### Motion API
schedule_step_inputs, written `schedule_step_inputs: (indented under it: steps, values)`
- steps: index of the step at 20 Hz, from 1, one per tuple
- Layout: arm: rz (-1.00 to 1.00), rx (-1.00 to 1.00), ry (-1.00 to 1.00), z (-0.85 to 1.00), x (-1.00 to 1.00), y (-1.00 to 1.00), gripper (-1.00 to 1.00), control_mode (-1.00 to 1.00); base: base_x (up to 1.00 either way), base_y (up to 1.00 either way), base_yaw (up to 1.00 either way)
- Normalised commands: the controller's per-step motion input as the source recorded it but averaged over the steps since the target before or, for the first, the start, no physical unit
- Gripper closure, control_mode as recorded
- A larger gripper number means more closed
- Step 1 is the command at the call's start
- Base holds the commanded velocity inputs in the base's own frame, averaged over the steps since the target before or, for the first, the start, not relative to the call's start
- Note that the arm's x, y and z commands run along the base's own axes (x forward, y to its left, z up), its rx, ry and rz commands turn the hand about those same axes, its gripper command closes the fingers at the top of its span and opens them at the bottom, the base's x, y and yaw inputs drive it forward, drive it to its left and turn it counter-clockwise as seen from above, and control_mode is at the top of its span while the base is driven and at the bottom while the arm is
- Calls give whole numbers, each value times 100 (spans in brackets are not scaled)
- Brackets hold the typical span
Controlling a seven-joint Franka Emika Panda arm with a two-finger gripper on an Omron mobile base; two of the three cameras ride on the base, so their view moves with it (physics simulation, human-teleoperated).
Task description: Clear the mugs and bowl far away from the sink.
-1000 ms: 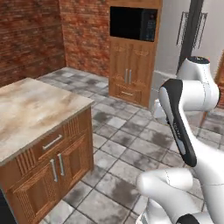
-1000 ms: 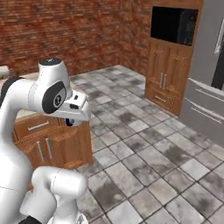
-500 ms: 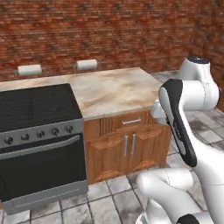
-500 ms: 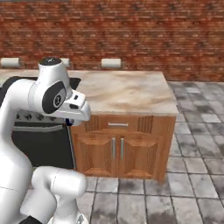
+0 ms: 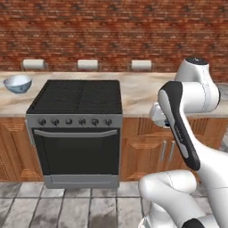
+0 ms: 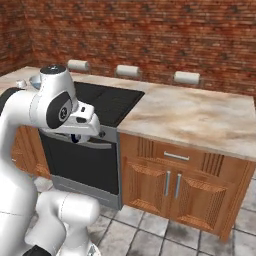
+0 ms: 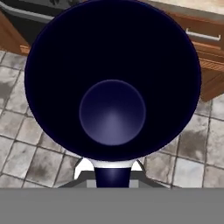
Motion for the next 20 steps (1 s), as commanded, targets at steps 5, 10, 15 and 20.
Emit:
schedule_step_inputs:
  steps: [5, 10, 15, 20]
  values:
    - [0, 0, 0, 0, 0, 0, 100, 100, -16, 48, 11]
    - [0, 0, 0, 0, 0, 0, 100, 100, -5, 100, 5]
    - [0, 0, 0, 0, 0, 0, 100, 100, 17, 100, 0]
    - [0, 0, 0, 0, 0, 0, 100, 100, 75, 100, -9]
